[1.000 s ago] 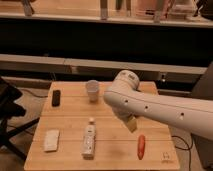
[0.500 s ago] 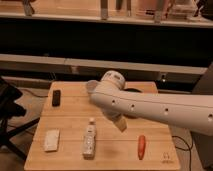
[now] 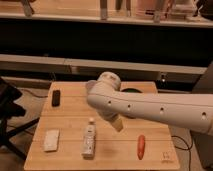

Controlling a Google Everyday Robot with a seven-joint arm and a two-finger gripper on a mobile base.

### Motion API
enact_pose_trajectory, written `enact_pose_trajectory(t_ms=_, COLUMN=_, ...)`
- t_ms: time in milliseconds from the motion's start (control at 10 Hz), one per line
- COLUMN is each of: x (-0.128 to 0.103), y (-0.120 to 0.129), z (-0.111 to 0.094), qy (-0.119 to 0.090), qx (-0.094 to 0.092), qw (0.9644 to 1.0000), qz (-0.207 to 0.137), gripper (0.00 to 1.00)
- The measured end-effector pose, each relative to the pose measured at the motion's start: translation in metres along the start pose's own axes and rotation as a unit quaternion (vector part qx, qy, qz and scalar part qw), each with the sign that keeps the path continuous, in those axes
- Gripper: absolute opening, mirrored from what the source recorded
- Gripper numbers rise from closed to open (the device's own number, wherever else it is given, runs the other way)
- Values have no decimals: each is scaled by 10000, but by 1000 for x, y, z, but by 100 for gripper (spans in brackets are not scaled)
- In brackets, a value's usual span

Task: Wipe the white sponge on the table

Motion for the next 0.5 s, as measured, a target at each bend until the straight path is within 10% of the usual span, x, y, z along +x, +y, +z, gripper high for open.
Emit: enact_pose_trajectory(t_ms=500, x=-13, y=-11, z=2, qy=-43, qx=82, qw=9992, qz=-381, gripper=80)
